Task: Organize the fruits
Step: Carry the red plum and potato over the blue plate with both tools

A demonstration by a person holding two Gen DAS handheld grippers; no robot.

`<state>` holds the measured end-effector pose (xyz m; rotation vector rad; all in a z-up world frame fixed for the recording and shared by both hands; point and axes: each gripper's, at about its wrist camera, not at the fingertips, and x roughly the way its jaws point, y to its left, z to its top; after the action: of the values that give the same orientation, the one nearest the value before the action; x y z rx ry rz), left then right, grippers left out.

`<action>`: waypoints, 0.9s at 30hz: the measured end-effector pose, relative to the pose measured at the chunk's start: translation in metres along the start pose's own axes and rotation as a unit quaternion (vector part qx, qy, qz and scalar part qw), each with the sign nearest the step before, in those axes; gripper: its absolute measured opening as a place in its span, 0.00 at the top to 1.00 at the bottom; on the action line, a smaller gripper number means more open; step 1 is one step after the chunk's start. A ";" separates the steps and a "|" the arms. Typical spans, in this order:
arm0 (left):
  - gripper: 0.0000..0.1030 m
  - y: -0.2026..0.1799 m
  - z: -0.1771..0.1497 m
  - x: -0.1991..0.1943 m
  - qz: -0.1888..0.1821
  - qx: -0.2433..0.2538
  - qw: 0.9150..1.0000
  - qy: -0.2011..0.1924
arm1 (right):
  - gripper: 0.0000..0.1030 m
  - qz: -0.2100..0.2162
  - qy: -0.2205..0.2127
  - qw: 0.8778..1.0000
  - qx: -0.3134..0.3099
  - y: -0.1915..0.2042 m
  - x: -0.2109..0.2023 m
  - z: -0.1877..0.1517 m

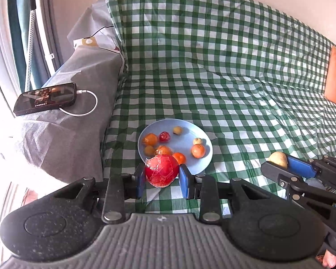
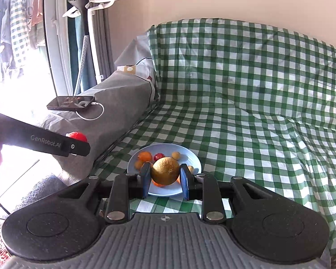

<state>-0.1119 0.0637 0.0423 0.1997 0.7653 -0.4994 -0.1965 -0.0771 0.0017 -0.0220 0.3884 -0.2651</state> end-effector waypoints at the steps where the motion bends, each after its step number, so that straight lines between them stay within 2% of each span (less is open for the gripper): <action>1: 0.67 -0.001 0.000 0.000 0.000 0.002 1.000 0.001 | 0.72 -0.001 -0.001 1.000 0.002 -0.001 -0.002 -0.001; 18: 0.67 0.003 0.003 0.023 -0.002 -0.006 1.000 0.025 | 0.72 0.003 0.031 0.999 0.013 -0.008 0.019 -0.003; 27: 0.67 0.005 0.028 0.059 0.004 -0.012 0.999 0.039 | 0.72 0.001 0.053 0.998 0.017 -0.018 0.055 0.007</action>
<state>-0.0566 0.0374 0.0204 0.2008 0.8467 -0.4774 -0.1490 -0.1085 -0.0111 0.0259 0.4887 -0.2708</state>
